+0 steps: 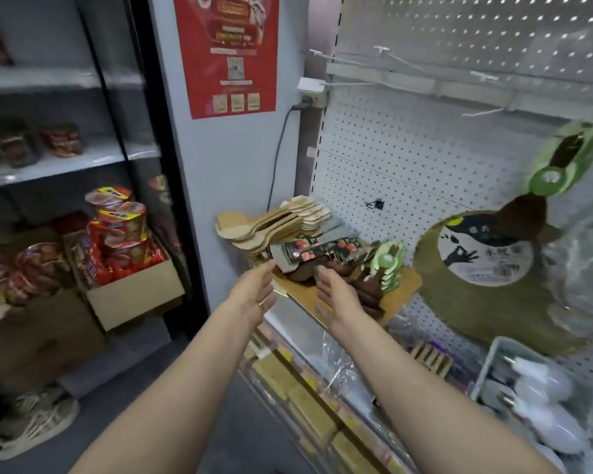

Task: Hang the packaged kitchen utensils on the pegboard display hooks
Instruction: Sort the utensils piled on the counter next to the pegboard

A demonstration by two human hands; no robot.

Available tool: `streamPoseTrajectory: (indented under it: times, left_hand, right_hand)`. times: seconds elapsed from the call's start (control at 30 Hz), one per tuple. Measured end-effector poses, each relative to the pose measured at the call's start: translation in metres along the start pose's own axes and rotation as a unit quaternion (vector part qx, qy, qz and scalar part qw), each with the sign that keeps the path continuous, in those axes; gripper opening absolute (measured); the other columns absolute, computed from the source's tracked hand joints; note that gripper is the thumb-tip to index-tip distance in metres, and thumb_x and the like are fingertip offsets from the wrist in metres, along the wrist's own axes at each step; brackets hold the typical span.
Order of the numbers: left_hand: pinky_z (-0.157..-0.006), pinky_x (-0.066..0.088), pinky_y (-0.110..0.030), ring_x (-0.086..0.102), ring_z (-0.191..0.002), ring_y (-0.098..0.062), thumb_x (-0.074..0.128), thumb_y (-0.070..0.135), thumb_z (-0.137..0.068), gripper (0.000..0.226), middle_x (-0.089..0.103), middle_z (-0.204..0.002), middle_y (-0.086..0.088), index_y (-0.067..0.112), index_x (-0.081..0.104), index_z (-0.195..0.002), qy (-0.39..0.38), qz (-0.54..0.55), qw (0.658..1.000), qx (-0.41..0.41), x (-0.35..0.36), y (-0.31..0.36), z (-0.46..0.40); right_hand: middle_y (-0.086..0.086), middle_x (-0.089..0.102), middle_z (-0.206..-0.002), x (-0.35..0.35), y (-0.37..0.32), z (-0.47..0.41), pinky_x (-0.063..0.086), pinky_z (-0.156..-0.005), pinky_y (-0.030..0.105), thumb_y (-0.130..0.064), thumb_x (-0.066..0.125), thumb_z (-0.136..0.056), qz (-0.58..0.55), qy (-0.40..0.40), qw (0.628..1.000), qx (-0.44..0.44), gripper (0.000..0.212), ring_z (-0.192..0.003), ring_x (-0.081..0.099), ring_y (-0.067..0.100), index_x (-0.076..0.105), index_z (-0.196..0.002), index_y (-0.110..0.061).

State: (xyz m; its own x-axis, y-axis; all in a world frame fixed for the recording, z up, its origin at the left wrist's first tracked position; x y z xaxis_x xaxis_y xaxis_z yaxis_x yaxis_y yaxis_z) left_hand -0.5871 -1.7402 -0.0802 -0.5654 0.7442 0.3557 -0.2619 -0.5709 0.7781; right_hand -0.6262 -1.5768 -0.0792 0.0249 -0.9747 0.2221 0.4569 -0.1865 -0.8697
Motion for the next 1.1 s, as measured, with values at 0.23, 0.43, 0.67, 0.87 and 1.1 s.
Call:
streamPoseTrajectory:
  times: [0.23, 0.43, 0.67, 0.87, 1.1]
  left_hand:
    - [-0.062, 0.047, -0.023, 0.063, -0.101, -0.017, 0.066, 0.029, -0.096, 0.028, 0.066, -0.119, -0.006, 0.015, 0.064, -0.121, -0.022, -0.012, 1.0, 0.006, 0.015, 0.103, -0.121]
    - [-0.086, 0.052, -0.028, 0.058, -0.11, -0.015, 0.071, 0.032, -0.093, 0.016, 0.063, -0.127, -0.005, 0.017, 0.064, -0.094, -0.018, -0.048, 0.998, -0.028, 0.023, 0.147, -0.22]
    - [-0.07, 0.046, -0.021, 0.06, -0.111, -0.015, 0.064, 0.033, -0.098, 0.021, 0.068, -0.107, 0.002, 0.017, 0.066, -0.111, -0.095, -0.146, 0.982, -0.069, 0.058, 0.162, -0.341]
    - [-0.097, 0.056, -0.042, 0.07, -0.107, -0.027, 0.068, 0.031, -0.095, 0.032, 0.076, -0.109, -0.011, 0.007, 0.072, -0.116, -0.178, -0.208, 0.952, -0.136, 0.088, 0.16, -0.419]
    - [-0.085, 0.061, -0.043, 0.075, -0.087, -0.027, 0.084, 0.026, -0.073, 0.04, 0.077, -0.096, -0.012, 0.005, 0.075, -0.107, -0.197, -0.268, 0.934, -0.133, 0.113, 0.137, -0.486]
  right_hand:
    - [0.007, 0.063, -0.127, 0.079, -0.044, -0.111, 0.047, -0.089, 0.032, -0.031, 0.068, -0.095, -0.004, -0.01, 1.0, 0.028, 0.027, -0.107, 0.057, 0.018, 0.064, -0.117, -0.014]
    - [0.006, 0.059, -0.139, 0.123, -0.06, -0.193, 0.045, -0.109, 0.037, -0.032, 0.067, -0.096, 0.018, 0.012, 0.999, 0.036, 0.05, -0.13, 0.053, 0.022, 0.055, -0.14, -0.01]
    - [-0.002, 0.069, -0.116, 0.164, -0.057, -0.266, 0.048, -0.093, 0.03, -0.034, 0.059, -0.102, -0.002, 0.042, 0.999, 0.033, 0.024, -0.102, 0.062, 0.01, 0.063, -0.118, -0.018]
    - [0.012, 0.074, -0.109, 0.196, -0.056, -0.308, 0.053, -0.093, 0.036, -0.034, 0.059, -0.101, -0.035, 0.093, 0.994, 0.04, 0.026, -0.105, 0.068, 0.026, 0.071, -0.105, -0.011]
    - [0.007, 0.075, -0.103, 0.208, -0.053, -0.33, 0.056, -0.087, 0.034, -0.04, 0.053, -0.103, -0.044, 0.141, 0.988, 0.054, 0.031, -0.102, 0.068, 0.023, 0.07, -0.103, -0.014]
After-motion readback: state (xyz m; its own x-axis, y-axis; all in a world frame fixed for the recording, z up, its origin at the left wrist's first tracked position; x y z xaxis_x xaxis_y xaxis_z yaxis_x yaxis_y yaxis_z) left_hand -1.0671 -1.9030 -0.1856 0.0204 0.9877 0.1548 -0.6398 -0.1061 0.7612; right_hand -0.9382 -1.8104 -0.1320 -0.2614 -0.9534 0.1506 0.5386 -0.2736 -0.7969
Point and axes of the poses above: each hand's wrist, its own z-axis away from the middle knuckle, its own x-axis out of the palm, y = z × x, the point moved 7 cm from there along -z, towards the middle knuckle
